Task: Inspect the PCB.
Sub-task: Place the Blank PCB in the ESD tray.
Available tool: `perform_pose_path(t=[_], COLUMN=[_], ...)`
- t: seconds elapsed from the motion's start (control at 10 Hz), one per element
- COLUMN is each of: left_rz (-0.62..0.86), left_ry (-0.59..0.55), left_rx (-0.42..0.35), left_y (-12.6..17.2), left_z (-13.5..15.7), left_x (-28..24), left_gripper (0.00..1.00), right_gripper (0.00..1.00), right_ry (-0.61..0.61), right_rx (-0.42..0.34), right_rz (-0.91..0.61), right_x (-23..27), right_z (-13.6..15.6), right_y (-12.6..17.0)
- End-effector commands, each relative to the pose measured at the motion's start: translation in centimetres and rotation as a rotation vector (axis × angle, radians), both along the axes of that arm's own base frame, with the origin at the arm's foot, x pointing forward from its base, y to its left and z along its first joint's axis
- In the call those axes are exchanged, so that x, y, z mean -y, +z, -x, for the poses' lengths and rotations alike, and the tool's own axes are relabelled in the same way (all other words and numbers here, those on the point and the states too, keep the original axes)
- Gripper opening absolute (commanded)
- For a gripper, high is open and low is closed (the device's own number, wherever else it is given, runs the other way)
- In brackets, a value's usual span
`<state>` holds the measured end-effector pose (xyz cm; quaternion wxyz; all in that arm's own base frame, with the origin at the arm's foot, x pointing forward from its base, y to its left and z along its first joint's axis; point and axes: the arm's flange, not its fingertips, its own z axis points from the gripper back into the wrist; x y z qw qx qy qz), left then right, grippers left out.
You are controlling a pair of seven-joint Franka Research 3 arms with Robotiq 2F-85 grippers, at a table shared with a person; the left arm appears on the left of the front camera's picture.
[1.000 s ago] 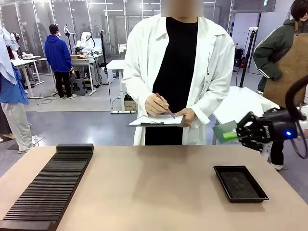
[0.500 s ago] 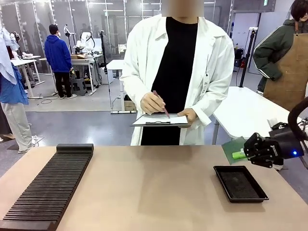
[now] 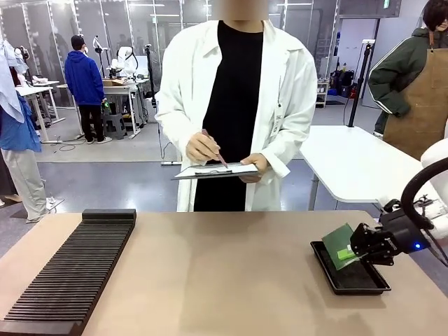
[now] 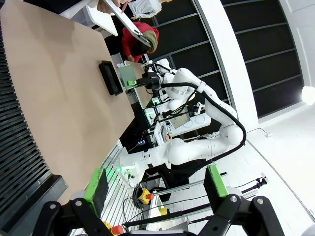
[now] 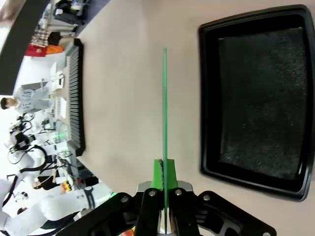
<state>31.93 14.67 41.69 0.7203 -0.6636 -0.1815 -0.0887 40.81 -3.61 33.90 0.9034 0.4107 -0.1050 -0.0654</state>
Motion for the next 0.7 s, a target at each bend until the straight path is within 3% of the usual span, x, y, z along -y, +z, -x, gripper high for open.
perform_pose_path(t=[0.0, 0.6], left_rz=[-0.009, -0.009], left_ry=[-0.004, -0.004], left_rx=[-0.003, -0.003], left_y=[0.1, 0.1], left_z=[0.1, 0.1], left_x=[-0.1, -0.1], left_gripper=[1.0, 1.0], right_gripper=[0.03, 0.03], right_ry=[0.004, -0.016], right_rx=[-0.001, -0.021], right_rz=[0.067, 0.149], right_x=[0.0, -0.2], right_z=[-1.0, -3.3], right_y=[-1.3, -3.1])
